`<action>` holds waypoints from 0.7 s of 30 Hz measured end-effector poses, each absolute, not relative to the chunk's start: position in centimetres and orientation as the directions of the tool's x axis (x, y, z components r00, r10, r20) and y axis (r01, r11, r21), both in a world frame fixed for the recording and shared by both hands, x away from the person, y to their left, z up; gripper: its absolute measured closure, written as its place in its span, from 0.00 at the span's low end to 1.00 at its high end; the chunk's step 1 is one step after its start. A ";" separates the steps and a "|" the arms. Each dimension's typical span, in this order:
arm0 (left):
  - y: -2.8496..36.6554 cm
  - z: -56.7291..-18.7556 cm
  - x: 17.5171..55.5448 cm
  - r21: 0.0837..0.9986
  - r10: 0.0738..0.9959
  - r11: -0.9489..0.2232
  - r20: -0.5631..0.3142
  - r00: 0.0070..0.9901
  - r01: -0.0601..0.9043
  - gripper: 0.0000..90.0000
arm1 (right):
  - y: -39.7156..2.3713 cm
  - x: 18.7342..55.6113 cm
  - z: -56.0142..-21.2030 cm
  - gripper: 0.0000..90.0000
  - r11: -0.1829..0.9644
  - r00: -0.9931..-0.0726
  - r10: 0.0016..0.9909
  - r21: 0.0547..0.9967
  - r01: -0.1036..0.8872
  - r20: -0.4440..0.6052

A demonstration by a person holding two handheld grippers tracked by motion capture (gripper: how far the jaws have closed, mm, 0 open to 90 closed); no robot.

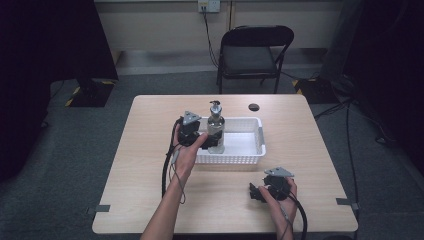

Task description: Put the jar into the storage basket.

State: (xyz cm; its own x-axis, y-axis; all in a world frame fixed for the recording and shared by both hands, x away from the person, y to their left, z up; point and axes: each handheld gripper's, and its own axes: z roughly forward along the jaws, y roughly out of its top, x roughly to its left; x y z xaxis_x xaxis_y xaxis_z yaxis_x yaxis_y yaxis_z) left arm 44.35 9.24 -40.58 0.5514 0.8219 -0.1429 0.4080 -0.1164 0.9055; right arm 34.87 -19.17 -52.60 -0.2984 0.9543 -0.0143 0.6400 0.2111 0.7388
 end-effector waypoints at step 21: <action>12.7 -42.5 38.8 0.910 0.874 -0.062 -0.149 0.462 0.410 0.02 | -19.2 34.9 -52.6 0.00 0.211 -0.298 0.954 0.739 0.640 -0.014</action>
State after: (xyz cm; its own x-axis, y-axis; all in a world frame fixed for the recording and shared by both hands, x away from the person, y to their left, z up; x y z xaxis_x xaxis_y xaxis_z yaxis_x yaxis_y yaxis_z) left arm 38.82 12.68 -42.50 0.4623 0.8742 -0.1487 0.4104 -0.0624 0.9098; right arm 34.87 -19.17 -52.60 -0.2982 0.9544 -0.0141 0.6400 0.2109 0.7389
